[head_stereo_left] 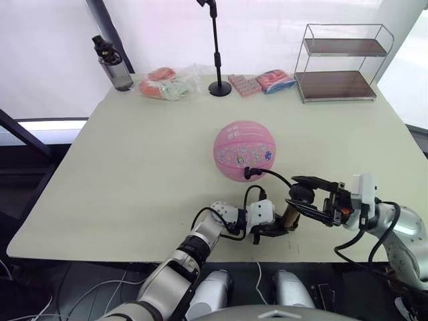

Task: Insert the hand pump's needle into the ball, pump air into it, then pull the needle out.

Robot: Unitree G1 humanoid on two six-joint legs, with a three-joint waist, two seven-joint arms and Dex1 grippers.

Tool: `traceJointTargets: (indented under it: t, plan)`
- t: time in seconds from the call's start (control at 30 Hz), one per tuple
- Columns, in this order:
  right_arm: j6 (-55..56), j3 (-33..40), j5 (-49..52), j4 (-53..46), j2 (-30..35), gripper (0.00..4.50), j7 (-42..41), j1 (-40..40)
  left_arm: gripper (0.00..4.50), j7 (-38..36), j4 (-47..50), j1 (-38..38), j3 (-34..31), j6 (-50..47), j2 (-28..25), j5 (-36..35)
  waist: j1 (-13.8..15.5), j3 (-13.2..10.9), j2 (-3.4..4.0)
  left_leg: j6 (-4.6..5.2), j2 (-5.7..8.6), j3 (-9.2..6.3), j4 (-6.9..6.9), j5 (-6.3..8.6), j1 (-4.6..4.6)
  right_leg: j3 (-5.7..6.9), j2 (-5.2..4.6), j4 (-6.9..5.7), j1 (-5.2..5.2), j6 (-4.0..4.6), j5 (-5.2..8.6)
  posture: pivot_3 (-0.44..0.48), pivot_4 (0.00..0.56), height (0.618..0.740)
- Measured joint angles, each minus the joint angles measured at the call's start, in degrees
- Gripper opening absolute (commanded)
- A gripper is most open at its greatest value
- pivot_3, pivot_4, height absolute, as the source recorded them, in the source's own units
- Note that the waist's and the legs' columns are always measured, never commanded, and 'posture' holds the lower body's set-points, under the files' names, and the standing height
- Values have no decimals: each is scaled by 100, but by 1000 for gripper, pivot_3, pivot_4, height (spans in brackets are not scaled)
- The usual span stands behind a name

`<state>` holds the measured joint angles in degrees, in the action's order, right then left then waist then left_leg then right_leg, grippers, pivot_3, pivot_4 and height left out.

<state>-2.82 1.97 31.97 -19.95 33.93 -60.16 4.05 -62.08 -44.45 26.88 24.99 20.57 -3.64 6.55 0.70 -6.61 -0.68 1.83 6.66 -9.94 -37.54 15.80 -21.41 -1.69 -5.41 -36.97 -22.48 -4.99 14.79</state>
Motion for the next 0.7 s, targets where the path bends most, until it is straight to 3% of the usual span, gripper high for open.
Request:
traceJointTargets:
  t: [0.3, 0.7]
  plan:
    - [-671, 218, 566, -132, 307, 2103, 37, -210, 1088, -44, -10, -6, 10, 6, 12, -11, 15, -13, 11, 22, 7, -2, 4, 13, 19, -2, -6, 2, 20, 0, 1, 0, 150, 736]
    - [-2301, 1627, 2837, -697, 1277, 2103, 326, -1365, 1088, -80, -10, 13, 17, 8, 27, -52, 18, -35, 23, 25, 10, -2, 3, 14, 6, 2, -20, 8, 19, 0, 0, 0, 150, 736]
